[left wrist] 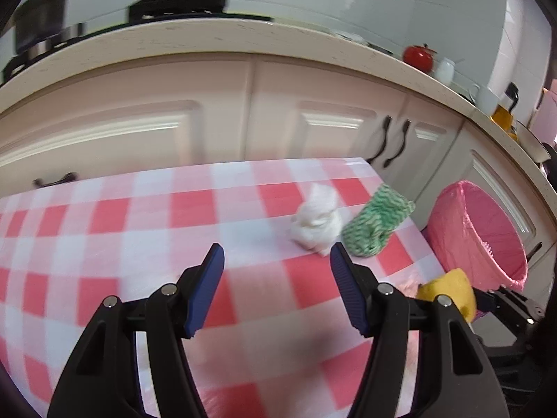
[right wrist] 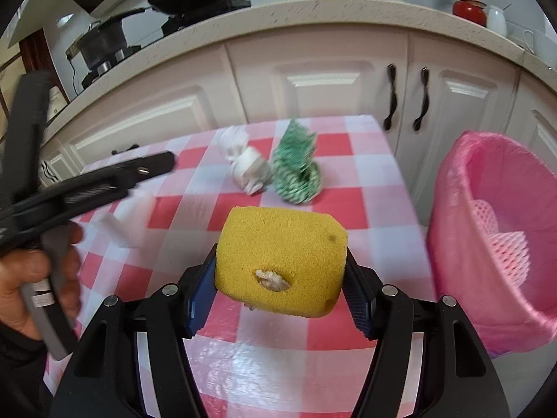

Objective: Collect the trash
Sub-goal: 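Close the left tool on the crumpled white tissue, then carry the tissue and sponge over the pink bin and open both tools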

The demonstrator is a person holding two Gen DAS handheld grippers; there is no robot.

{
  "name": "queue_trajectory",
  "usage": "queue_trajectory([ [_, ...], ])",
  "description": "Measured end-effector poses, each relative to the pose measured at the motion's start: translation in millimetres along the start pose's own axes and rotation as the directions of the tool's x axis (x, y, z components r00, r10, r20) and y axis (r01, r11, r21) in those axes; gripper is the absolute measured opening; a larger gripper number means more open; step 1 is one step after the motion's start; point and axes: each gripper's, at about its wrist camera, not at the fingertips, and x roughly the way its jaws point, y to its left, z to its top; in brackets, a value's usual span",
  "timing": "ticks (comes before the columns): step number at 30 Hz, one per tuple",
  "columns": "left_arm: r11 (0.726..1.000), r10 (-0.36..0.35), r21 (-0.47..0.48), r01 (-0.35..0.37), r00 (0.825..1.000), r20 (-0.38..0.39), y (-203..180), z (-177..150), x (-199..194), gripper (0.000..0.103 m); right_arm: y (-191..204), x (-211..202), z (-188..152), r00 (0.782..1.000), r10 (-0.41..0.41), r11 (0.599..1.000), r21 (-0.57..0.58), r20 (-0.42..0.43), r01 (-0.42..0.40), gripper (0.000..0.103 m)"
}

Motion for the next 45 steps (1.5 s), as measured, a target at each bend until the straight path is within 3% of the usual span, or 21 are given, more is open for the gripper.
queue_trajectory([
  [11, 0.998, -0.057, 0.023, 0.059, 0.993, -0.105, -32, 15, 74, 0.059, -24, -37, 14, 0.998, 0.006, 1.000, 0.016, 0.063, -0.007, 0.062],
  [19, 0.998, -0.048, 0.022, 0.052, 0.986, -0.158, -27, 17, 101, 0.029, -35, -46, 16, 0.997, -0.012, 1.000, 0.027, 0.071, 0.010, 0.062],
  [34, 0.999, 0.015, 0.043, -0.013, 0.998, -0.060, -29, 11, 23, 0.026, -63, -68, 17, 0.994, -0.048, 0.998, 0.051, 0.102, 0.043, 0.062],
  [39, 0.998, -0.004, 0.060, 0.005, 1.000, -0.019, -46, 17, -2, 0.026, -86, -84, 18, 0.988, -0.093, 0.994, 0.071, 0.121, 0.085, 0.062],
  [45, 0.991, -0.073, 0.114, 0.070, 0.997, 0.023, -93, 29, -23, 0.026, -125, -102, 22, 0.978, -0.155, 0.983, 0.115, 0.139, 0.139, 0.062],
])
